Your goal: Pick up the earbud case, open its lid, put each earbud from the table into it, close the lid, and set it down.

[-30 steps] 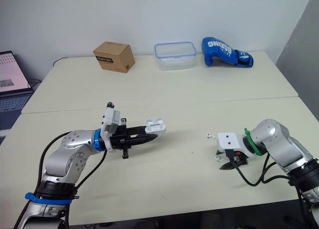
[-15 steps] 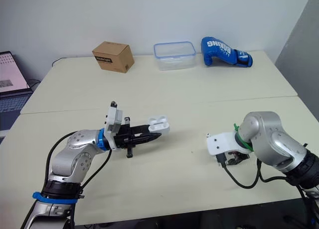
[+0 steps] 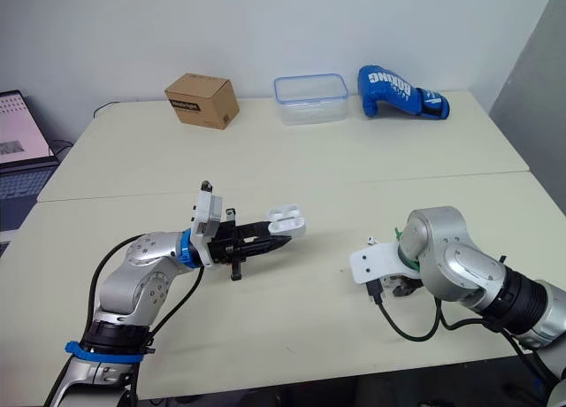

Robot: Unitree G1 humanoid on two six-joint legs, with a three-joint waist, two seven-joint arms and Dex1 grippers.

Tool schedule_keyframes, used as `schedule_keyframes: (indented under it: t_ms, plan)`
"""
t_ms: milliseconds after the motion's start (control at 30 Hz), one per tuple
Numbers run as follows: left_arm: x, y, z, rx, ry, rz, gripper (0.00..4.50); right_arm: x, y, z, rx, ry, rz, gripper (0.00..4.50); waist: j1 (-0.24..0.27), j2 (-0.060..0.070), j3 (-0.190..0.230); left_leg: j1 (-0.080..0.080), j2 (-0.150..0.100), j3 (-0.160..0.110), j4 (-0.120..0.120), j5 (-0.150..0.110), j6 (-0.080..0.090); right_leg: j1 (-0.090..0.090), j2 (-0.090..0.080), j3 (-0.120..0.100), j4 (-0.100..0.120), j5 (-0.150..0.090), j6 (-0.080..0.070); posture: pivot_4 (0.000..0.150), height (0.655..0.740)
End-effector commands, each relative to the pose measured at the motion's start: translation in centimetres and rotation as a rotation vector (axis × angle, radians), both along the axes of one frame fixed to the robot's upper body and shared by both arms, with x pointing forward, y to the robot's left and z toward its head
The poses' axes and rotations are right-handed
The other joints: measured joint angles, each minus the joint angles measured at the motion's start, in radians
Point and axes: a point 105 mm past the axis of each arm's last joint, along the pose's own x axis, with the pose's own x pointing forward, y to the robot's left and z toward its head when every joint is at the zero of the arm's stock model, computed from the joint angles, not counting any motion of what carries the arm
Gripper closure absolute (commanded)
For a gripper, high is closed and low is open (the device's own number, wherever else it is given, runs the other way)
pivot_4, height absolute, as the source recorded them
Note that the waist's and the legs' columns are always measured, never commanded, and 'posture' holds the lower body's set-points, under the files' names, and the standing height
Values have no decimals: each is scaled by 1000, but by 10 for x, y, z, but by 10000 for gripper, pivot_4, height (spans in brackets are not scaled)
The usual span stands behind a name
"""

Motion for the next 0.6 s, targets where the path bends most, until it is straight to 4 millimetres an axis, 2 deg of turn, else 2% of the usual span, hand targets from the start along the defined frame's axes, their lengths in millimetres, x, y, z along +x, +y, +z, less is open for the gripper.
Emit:
schedule_keyframes:
  t_ms: [33, 367, 600]
  plan:
    - [-3, -6, 6, -12, -41, -16, 36598, -4, 3, 6, -16, 17, 1, 17928, 0, 0, 0, 0, 0, 0, 0, 0, 0, 0, 0, 0, 0, 0, 0, 1500, 7307]
    - [-2, -9, 5, -19, -38, -21, 36598, -6, 11, 9, 5, 35, -31, 17928, 0, 0, 0, 0, 0, 0, 0, 0, 0, 0, 0, 0, 0, 0, 0, 1500, 7307]
    - [-1, -9, 4, -21, -41, -15, 36598, -7, 15, 4, 14, 57, -51, 17928, 0, 0, 0, 0, 0, 0, 0, 0, 0, 0, 0, 0, 0, 0, 0, 1500, 7307]
